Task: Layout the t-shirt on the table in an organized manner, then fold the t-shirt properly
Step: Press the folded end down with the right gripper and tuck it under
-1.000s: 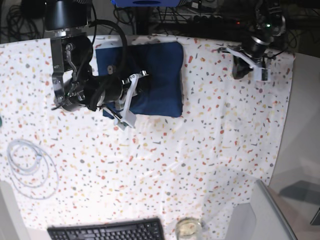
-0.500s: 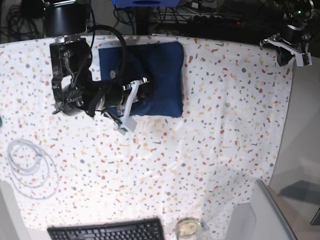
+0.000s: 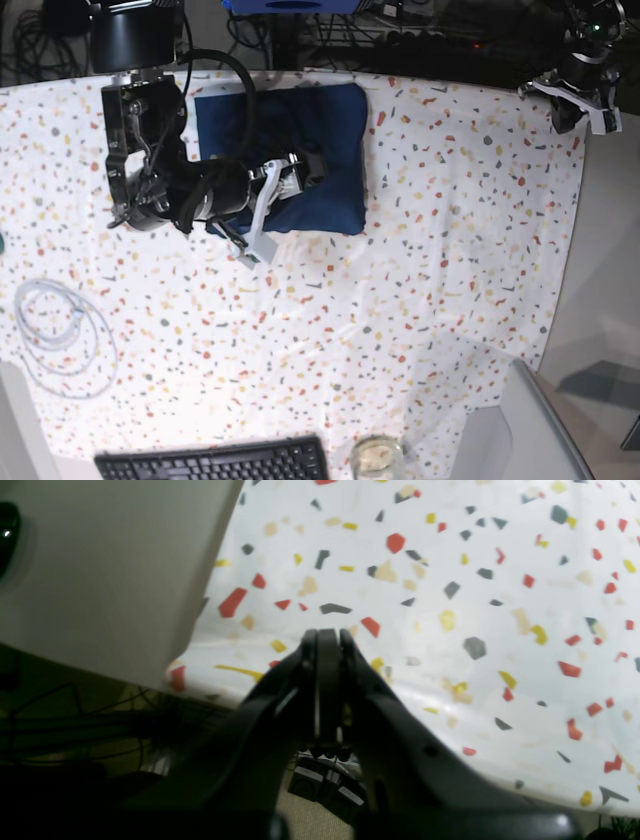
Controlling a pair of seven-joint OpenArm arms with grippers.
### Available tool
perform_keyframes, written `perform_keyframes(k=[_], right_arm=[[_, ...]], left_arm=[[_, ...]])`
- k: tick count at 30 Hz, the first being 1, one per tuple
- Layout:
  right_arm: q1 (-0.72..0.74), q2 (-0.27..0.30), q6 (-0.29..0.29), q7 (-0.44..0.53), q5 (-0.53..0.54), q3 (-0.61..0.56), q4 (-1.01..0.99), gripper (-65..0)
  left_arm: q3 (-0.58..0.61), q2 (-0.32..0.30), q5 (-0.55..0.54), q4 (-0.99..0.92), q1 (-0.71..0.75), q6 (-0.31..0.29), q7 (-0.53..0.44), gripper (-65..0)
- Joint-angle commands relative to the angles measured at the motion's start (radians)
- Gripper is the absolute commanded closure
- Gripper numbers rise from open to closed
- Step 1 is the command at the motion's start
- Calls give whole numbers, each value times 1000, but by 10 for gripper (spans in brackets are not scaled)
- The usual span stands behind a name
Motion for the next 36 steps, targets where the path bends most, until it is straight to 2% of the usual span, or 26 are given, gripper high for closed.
perform_keyframes(k=[1, 13, 22, 27, 33, 36], right_arm=[[20, -9, 11, -6, 24, -2, 18, -479], [87, -6, 6, -18, 24, -218, 17, -479], [152, -7, 3, -41, 24, -448, 44, -476], [149, 14, 2, -92, 18, -427, 178, -393], [147, 119, 2, -84, 16, -324, 182, -252], [149, 169, 2, -33, 16, -313, 146, -135]], left_arm=[[-8, -14, -9, 15, 5, -4, -23, 0], [-13, -14, -7, -7, -10, -4, -23, 0], [-14, -15, -3, -20, -36, -4, -23, 0], [-14, -15, -3, -20, -38, -4, -23, 0], [-16, -17, -3, -20, -38, -4, -23, 0], [-16, -17, -3, -20, -38, -4, -23, 0]])
